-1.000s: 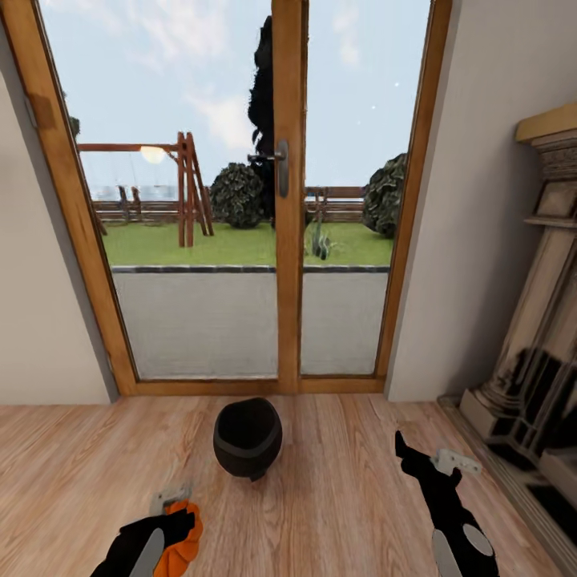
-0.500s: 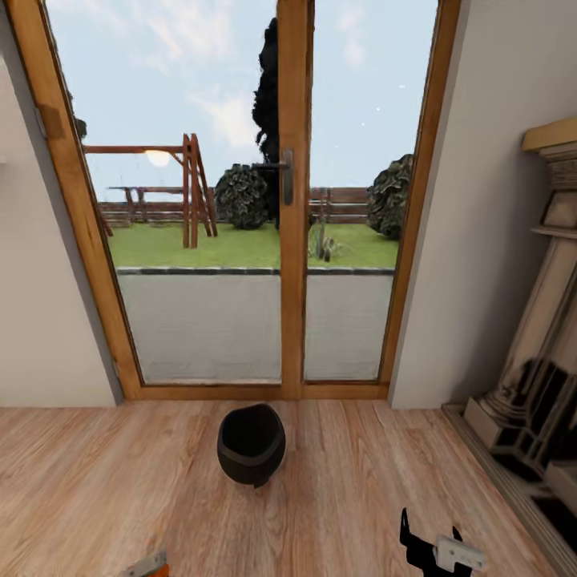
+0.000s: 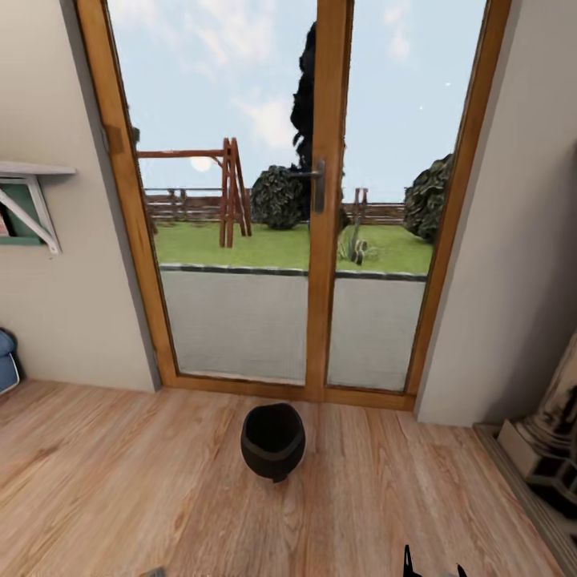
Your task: Place each of the two pumpkins and all three candles from the living room inside a cabinet in the living room (use any cabinet), then make sure every cabinet is closed, and position the cauldron so it is next to a table in the living room.
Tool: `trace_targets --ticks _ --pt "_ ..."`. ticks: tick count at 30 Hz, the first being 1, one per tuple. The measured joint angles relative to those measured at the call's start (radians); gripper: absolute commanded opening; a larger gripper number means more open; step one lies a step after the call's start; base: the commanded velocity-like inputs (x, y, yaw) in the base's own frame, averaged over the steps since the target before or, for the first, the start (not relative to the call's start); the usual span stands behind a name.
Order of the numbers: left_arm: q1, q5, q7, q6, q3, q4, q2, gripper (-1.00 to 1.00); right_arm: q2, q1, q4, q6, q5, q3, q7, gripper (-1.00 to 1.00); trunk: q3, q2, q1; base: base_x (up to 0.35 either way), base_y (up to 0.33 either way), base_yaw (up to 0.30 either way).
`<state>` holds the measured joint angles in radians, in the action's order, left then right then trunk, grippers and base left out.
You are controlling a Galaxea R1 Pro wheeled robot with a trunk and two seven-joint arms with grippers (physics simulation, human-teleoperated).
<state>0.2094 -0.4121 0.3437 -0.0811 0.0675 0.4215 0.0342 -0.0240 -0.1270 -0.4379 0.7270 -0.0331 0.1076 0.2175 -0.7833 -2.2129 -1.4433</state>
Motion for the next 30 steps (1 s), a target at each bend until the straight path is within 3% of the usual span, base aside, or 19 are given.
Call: trace_targets --ticks 8,14,24,28,30 --pt "0.0 0.001 -0.001 -0.002 -0.002 0.001 0.004 -1.0 0.0 0.0 0.001 0.001 0.0 0.0 -0.003 1.0 0.025 0.056 0.03 -0.216 -0.007 0.264" --pt "0.0 -0.004 -0.004 0.007 -0.003 -0.003 0.004 -1.0 -0.001 0.0 0.0 0.008 0.001 0.0 -0.003 1.0 0.044 0.098 0.053 -0.319 0.0 0.037" --pt "0.0 -0.008 -0.006 0.068 0.0 -0.083 -0.003 -1.0 0.001 0.0 0.004 0.009 0.005 0.0 -0.002 1.0 0.076 0.168 0.092 -0.048 0.0 0.195" --pt "0.0 0.004 -0.004 0.033 -0.001 -0.104 -0.003 -1.0 0.001 0.0 0.034 0.01 0.006 -0.001 -0.002 1.0 0.089 0.196 0.107 -0.002 0.0 0.275" --pt "0.0 0.006 -0.004 -0.026 -0.002 -0.113 -0.003 -1.0 0.001 0.0 0.046 0.014 0.007 -0.003 -0.001 1.0 0.096 0.21 0.115 0.0 0.0 0.278"
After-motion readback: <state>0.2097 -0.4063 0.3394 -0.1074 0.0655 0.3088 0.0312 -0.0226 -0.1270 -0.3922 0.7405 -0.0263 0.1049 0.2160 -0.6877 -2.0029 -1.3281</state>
